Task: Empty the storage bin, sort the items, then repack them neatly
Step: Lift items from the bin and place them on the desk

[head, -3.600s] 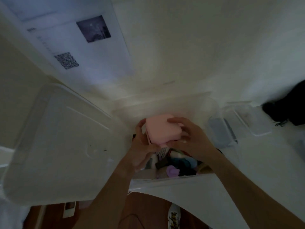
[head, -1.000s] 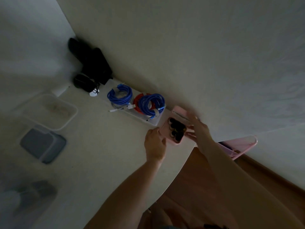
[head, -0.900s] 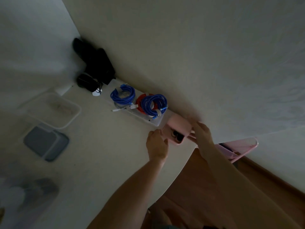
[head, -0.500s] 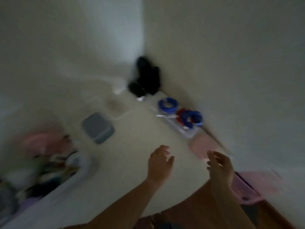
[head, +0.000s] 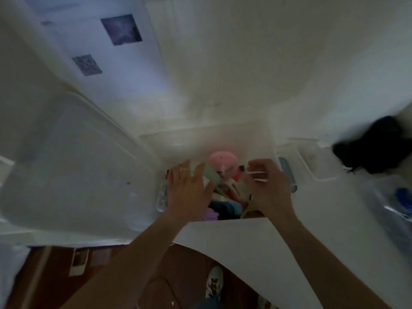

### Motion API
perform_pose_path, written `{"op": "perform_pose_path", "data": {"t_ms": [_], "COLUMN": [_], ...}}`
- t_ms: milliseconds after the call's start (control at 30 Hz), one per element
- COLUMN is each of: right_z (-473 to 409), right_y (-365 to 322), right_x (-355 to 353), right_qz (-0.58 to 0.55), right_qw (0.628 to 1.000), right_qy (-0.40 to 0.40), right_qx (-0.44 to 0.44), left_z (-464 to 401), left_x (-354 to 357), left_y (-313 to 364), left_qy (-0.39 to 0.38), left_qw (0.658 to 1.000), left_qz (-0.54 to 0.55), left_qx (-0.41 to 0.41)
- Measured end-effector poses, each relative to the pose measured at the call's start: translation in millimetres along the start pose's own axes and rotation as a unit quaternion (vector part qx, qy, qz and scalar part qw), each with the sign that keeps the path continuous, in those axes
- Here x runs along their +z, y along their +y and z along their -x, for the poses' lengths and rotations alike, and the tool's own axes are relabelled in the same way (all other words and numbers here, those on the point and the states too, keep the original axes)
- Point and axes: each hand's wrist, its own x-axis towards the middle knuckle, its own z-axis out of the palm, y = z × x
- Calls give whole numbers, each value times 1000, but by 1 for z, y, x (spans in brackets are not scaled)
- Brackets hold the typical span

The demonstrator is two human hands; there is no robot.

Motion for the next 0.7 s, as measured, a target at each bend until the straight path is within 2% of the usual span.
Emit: {"op": "perform_pose_path", "data": {"t_ms": [33, 67, 133, 333, 467, 633, 700], "right_z": [-13, -29, -60, -130, -136, -132, -128], "right_y": [3, 9, 25, 59, 66, 77, 66], "right_x": [18, 35, 65, 117, 123, 112, 105], "right_qz": [41, 93, 171, 258, 367, 308, 283], "right_qw": [998, 991, 972, 941, 893, 915, 930], "right_qy": [-45, -93, -153, -207, -260, -254, -225], "right_qx": [12, 27, 51, 75, -1, -58, -69], "left_z": [-6, -11, -21, -49, -57, -55, -55], "left_x": [9, 18, 31, 63, 70, 72, 68], "left_y": [-16, -28, -43, -69, -78, -78, -76], "left_qy": [-64, -91, -109, -179, -220, -239, -231], "left_qw": [997, 995, 994, 981, 967, 958, 956], "left_qz": [-6, -9, 5, 70, 122, 156, 177], "left_qx": [-31, -38, -29, -25, -37, -27, -32]}}
